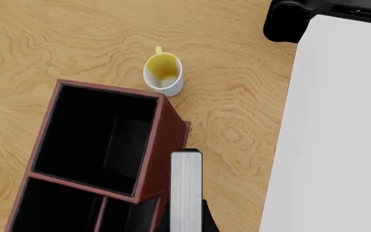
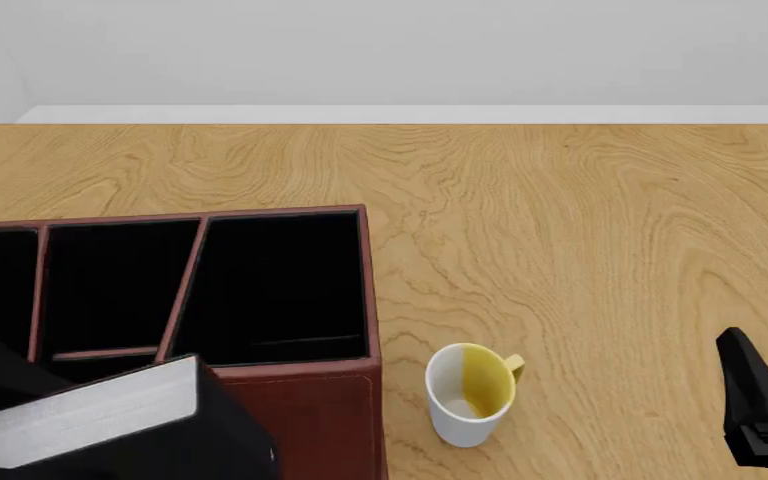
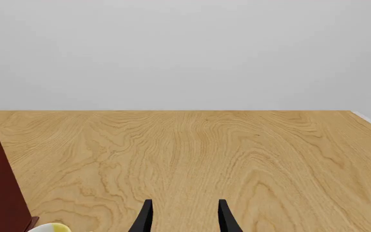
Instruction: Pick up the book and place it in the right compartment of the caddy.
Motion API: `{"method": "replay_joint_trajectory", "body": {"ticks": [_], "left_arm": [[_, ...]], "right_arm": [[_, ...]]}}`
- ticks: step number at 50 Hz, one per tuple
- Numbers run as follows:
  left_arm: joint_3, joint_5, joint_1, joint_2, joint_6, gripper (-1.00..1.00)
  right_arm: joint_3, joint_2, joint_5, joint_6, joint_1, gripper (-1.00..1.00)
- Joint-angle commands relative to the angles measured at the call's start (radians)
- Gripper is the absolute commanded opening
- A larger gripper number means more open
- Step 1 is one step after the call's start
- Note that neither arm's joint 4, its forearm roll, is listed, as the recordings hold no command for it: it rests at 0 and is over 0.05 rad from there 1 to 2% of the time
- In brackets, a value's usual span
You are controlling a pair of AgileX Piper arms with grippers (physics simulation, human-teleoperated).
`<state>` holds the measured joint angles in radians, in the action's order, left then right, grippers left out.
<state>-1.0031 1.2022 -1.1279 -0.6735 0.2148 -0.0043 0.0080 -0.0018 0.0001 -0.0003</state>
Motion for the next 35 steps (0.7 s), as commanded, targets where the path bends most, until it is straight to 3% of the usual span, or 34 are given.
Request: {"method": "replay_joint_trajectory", "body": {"ticks": [1,12,35], "left_arm": [[-0.109,0.018,0.033,-0.028,0.051,-1.0],[-0.171,0.018,0.033,-0.076,0.056,-1.0],[-0.294,0.018,0.126,-0.167,0.126,-1.0]], "right_arm": [[0.0,0.0,0.0,0.0,0.0,1.0],[0.0,0.0,0.0,0.0,0.0,1.0],[0.0,0.0,0.0,0.0,0.0,1.0]]}}
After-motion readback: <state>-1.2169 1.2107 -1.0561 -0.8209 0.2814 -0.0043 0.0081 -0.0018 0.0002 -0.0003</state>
